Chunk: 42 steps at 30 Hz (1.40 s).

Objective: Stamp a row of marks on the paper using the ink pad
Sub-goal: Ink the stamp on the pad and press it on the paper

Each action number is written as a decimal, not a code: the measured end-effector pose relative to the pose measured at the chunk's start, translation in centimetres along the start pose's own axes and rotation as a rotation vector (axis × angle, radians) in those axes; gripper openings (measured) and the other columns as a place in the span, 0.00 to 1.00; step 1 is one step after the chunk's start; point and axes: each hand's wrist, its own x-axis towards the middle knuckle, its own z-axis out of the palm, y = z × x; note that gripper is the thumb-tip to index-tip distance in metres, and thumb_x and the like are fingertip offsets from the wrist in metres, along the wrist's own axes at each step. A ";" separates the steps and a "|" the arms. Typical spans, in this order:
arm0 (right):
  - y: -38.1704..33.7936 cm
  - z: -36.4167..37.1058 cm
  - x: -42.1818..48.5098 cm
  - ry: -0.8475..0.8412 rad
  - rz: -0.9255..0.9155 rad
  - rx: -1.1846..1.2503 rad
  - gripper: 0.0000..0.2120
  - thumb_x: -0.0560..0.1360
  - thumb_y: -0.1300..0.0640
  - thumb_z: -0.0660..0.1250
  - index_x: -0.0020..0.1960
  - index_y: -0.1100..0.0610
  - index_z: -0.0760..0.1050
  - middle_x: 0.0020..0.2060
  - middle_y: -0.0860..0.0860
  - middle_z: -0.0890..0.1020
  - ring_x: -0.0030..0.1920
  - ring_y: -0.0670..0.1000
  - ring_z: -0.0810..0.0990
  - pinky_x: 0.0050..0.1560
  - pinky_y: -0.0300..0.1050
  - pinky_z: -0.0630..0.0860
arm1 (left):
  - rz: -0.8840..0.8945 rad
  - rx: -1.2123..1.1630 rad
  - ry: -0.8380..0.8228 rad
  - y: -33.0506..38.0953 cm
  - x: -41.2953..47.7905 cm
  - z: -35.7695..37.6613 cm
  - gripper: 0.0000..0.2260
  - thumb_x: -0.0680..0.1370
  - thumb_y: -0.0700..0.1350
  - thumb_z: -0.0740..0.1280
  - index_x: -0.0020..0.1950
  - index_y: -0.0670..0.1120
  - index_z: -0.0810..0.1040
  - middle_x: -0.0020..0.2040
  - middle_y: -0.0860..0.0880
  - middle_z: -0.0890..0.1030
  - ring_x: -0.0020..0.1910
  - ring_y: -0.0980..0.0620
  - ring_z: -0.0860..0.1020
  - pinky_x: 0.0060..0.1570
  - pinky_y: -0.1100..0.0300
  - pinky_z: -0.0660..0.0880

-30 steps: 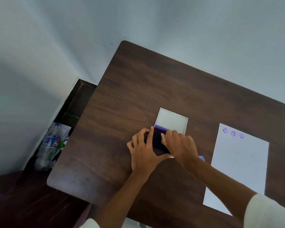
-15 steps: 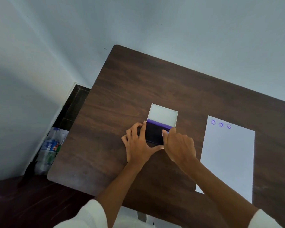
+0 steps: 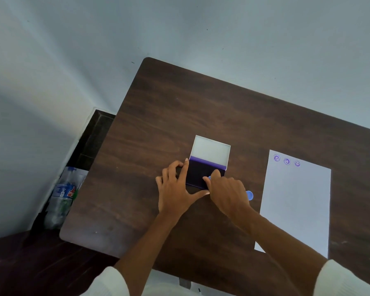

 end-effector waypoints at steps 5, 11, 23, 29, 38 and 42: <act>-0.8 0.3 0.5 -0.040 0.076 0.089 0.14 0.81 0.44 0.52 0.54 0.53 0.67 0.44 0.51 0.84 0.31 0.48 0.77 0.31 0.40 0.71 | -0.007 0.003 0.017 -0.1 0.2 0.7 0.45 0.66 0.78 0.55 0.75 0.50 0.68 0.66 0.45 0.73 0.59 0.47 0.72 0.52 0.49 0.72; -1.7 -1.1 0.2 -0.002 0.159 0.074 0.17 0.81 0.43 0.52 0.53 0.55 0.70 0.43 0.52 0.84 0.36 0.51 0.82 0.33 0.42 0.71 | -0.018 -0.012 -0.036 0.2 0.0 -0.2 0.46 0.66 0.75 0.65 0.76 0.50 0.66 0.67 0.45 0.72 0.61 0.46 0.71 0.55 0.48 0.71; -2.5 -4.3 2.2 -0.015 -0.013 0.159 0.15 0.73 0.59 0.70 0.59 0.59 0.74 0.53 0.57 0.78 0.45 0.52 0.75 0.46 0.43 0.73 | -0.025 -0.025 -0.044 0.2 0.1 -0.4 0.46 0.66 0.79 0.53 0.75 0.51 0.68 0.65 0.47 0.73 0.59 0.48 0.71 0.53 0.50 0.70; -2.8 -3.2 2.3 0.038 -0.120 0.158 0.13 0.72 0.61 0.70 0.56 0.59 0.75 0.53 0.57 0.79 0.50 0.55 0.77 0.48 0.47 0.75 | -0.014 -0.013 -0.053 0.0 0.2 -0.1 0.44 0.66 0.75 0.61 0.76 0.52 0.66 0.67 0.48 0.73 0.61 0.47 0.72 0.56 0.49 0.70; -2.0 -1.2 2.4 0.168 -0.321 0.151 0.16 0.65 0.61 0.78 0.49 0.58 0.75 0.49 0.56 0.82 0.47 0.56 0.80 0.46 0.52 0.81 | -0.033 -0.032 0.031 0.0 0.3 0.6 0.40 0.68 0.74 0.59 0.73 0.51 0.72 0.65 0.46 0.77 0.59 0.45 0.76 0.53 0.44 0.76; -2.0 -0.9 2.9 0.101 -0.367 0.087 0.22 0.64 0.59 0.78 0.54 0.55 0.73 0.53 0.54 0.81 0.50 0.55 0.79 0.49 0.52 0.81 | -0.022 -0.018 0.045 0.0 0.5 0.9 0.40 0.66 0.72 0.65 0.72 0.51 0.72 0.64 0.45 0.77 0.59 0.45 0.77 0.52 0.43 0.76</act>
